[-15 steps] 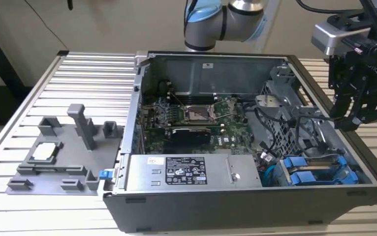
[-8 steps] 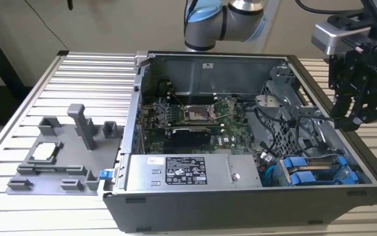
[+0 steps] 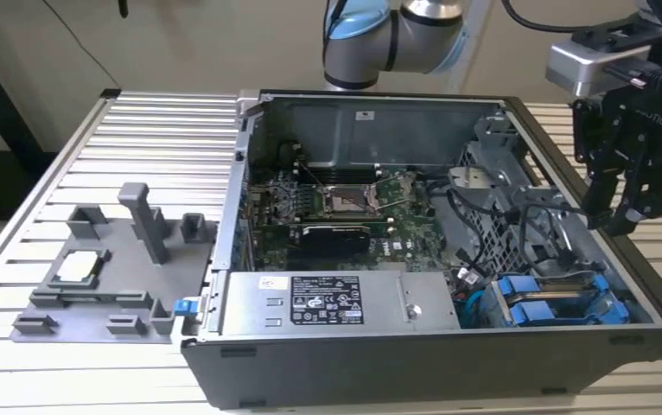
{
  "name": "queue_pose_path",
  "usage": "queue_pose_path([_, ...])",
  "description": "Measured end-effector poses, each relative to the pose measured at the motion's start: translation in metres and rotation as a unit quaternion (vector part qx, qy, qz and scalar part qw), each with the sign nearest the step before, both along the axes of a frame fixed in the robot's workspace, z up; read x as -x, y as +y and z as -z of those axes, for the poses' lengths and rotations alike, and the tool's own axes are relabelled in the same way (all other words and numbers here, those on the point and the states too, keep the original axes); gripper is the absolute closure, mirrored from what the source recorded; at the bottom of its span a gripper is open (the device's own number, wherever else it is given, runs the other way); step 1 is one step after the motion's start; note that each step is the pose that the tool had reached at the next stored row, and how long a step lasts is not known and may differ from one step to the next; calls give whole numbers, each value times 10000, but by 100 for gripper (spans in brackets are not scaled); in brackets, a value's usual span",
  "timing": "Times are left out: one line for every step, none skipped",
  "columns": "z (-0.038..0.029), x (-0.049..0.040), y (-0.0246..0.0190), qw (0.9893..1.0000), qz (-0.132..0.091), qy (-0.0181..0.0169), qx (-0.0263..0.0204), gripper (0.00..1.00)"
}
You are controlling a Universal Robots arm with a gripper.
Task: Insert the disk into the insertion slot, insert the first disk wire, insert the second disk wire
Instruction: 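Insert the disk into the insertion slot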
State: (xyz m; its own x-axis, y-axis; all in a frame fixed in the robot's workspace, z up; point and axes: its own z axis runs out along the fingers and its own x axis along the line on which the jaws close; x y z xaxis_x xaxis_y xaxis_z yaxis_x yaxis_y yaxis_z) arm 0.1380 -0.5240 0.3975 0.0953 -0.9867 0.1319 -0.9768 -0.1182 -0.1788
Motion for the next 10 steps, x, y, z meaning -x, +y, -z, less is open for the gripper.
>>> queue_pose_path([0, 0, 6, 10000, 0, 0, 0, 60])
queue_pose_path([0, 2, 15, 10000, 0, -1, 1, 60])
queue_pose_path([2, 6, 28, 10000, 1, -1, 1, 60])
queue_pose_path([4, 10, 43, 10000, 1, -2, 2, 60])
queue_pose_path([5, 13, 57, 10000, 0, -3, 5, 60])
queue_pose_path([8, 15, 69, 10000, 1, -3, 6, 60])
queue_pose_path([8, 14, 76, 10000, 0, -3, 11, 60])
queue_pose_path([8, 14, 76, 10000, 0, -3, 11, 60])
queue_pose_path([8, 14, 76, 10000, 0, -3, 11, 60])
queue_pose_path([8, 14, 76, 10000, 0, -3, 11, 60])
